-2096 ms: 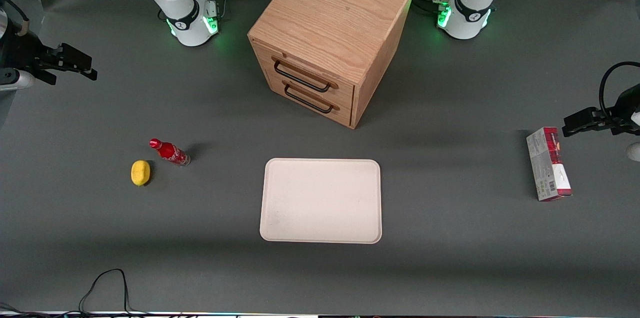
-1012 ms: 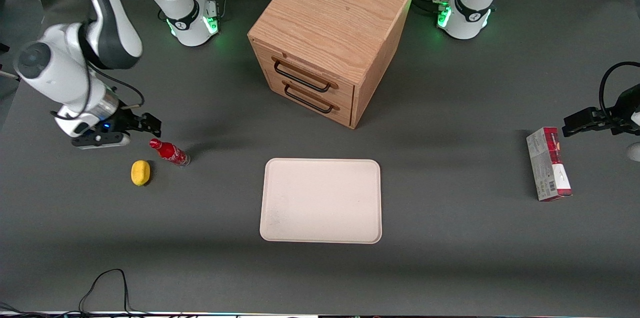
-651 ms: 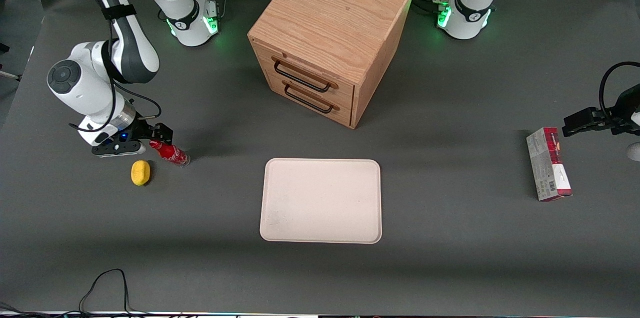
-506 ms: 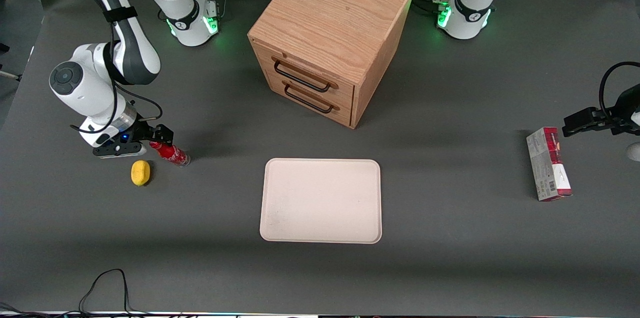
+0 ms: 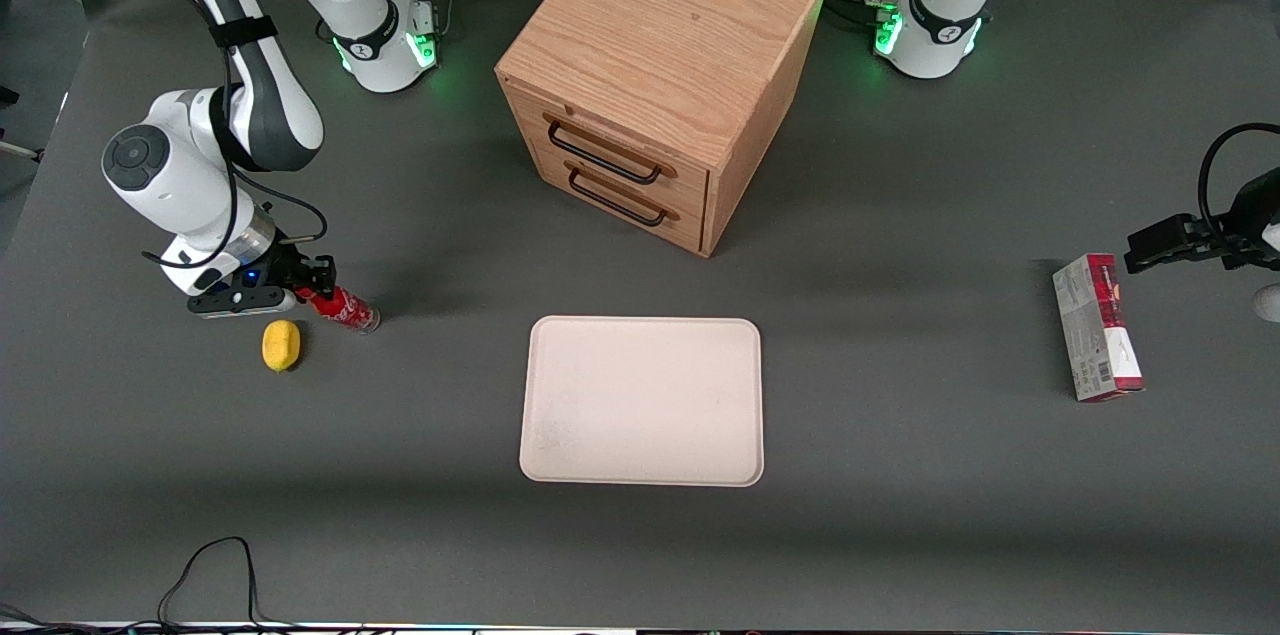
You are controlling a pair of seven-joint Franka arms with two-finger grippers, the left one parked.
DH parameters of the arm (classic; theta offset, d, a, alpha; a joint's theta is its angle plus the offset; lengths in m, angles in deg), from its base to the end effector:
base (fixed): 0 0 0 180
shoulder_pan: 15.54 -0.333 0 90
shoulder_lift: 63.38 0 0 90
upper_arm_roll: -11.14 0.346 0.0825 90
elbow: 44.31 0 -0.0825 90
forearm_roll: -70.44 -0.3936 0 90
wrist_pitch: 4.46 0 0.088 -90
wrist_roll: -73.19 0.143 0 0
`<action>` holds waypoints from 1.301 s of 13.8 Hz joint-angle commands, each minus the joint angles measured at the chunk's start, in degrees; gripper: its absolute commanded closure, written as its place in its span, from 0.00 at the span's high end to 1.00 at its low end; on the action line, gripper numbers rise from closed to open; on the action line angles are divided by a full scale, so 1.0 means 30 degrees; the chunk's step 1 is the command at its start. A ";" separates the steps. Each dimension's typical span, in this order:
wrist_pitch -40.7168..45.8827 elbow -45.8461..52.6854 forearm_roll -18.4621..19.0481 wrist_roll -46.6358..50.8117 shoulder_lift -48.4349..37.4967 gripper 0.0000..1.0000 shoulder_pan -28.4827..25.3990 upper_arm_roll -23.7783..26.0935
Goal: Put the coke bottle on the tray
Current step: 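Lift the red bottle off the table with the right gripper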
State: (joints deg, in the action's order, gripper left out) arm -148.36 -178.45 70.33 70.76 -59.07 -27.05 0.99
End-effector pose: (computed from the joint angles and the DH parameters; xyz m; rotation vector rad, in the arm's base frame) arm 0.5322 0.0125 0.2986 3.1234 0.1028 0.1504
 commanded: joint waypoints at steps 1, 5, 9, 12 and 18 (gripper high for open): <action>0.0122 0.0560 0.0124 0.0368 0.0027 0.09 -0.0119 0.0045; 0.8509 0.7106 0.0095 0.0426 0.0114 0.09 -0.0090 0.0747; 1.5049 1.4839 0.0066 0.0866 0.1895 0.10 -0.0090 0.1918; 1.9038 2.1081 0.0124 0.0895 0.4704 0.10 -0.0061 0.2797; 1.9172 2.7715 0.0677 0.4488 0.9832 0.12 -0.0060 0.6483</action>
State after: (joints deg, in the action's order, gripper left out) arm -91.76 -104.79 70.44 77.83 -36.84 -27.00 16.09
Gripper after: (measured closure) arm 0.656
